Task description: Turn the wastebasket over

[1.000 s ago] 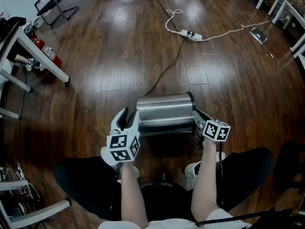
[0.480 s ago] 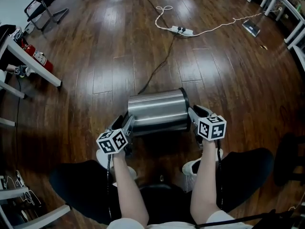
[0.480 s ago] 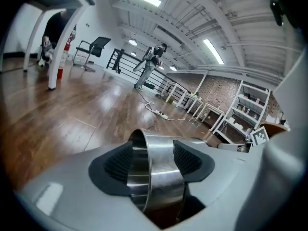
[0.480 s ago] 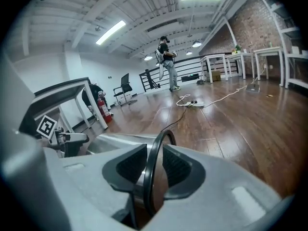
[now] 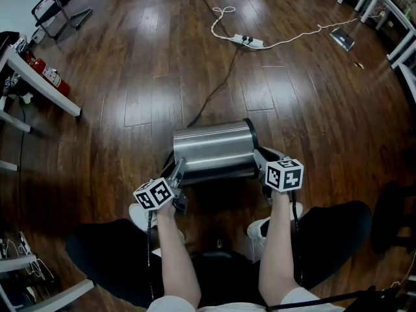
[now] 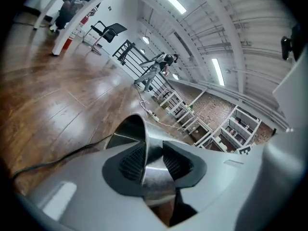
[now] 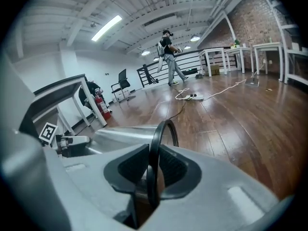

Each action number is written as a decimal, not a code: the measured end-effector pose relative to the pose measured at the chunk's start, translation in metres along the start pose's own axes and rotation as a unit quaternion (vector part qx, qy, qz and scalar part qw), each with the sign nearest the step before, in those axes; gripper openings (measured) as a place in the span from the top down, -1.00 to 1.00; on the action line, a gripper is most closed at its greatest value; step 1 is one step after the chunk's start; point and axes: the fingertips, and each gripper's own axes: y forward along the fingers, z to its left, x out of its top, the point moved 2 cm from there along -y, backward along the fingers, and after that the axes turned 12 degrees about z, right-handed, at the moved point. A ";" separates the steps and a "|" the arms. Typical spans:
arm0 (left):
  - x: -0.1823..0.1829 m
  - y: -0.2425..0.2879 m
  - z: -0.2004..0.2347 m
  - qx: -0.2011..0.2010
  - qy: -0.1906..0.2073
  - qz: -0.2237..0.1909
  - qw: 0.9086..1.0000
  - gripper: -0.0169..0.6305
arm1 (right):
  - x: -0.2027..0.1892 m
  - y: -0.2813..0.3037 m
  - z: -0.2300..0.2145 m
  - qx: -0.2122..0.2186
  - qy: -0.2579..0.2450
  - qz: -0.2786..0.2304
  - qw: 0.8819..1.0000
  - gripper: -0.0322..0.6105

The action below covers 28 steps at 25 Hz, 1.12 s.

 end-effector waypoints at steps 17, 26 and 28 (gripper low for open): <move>0.045 -0.009 -0.141 0.109 0.420 0.133 0.891 0.70 | -0.093 0.089 0.013 0.091 0.191 0.050 0.976 0.69; -0.103 0.053 -0.186 0.109 0.625 0.277 0.721 0.76 | -0.172 0.129 -0.004 0.083 0.266 0.070 0.958 0.88; -0.115 0.052 -0.179 0.120 0.654 0.259 0.701 0.72 | -0.180 0.128 -0.007 0.084 0.288 0.064 0.952 0.88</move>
